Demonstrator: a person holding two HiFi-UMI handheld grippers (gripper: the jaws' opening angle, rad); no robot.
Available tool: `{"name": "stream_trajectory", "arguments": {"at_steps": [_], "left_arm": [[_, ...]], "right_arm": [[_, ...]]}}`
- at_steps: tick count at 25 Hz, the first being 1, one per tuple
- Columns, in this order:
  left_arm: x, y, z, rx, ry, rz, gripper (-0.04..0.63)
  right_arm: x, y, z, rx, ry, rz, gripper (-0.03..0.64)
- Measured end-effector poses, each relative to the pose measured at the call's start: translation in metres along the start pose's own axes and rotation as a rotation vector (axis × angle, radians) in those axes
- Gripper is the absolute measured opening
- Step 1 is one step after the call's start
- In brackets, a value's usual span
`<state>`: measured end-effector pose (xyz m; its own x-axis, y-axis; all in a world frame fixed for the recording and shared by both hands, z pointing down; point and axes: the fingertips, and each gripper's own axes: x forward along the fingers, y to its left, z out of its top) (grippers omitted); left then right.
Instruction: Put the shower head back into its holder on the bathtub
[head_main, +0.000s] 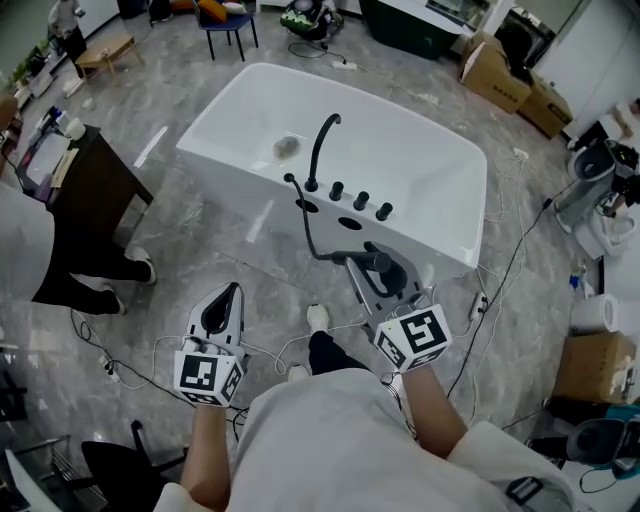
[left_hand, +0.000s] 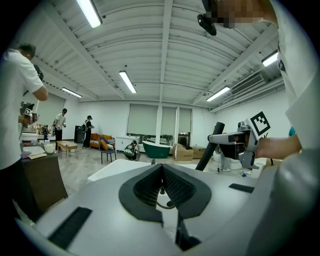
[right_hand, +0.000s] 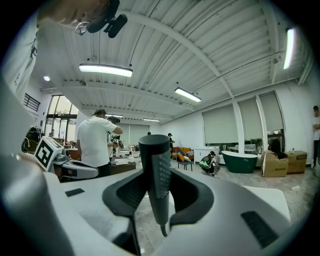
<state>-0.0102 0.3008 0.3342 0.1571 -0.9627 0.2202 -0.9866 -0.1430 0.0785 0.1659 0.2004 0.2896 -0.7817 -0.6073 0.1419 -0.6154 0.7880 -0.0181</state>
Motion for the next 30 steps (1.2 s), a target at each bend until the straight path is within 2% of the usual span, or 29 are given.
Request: {"name": "stream_trajectory", "arguments": {"at_steps": [14, 30], "left_arm": [[0.093, 0.022, 0.024, 0.019, 0.026, 0.015, 0.012], [0.200, 0.034, 0.046, 0.001, 0.023, 0.069, 0.012]], "right_arm": [[0.078, -0.059, 0.003, 0.033, 0.006, 0.066, 0.146], [0.156, -0.111, 0.029, 0.020, -0.027, 0.242, 0.146]]}}
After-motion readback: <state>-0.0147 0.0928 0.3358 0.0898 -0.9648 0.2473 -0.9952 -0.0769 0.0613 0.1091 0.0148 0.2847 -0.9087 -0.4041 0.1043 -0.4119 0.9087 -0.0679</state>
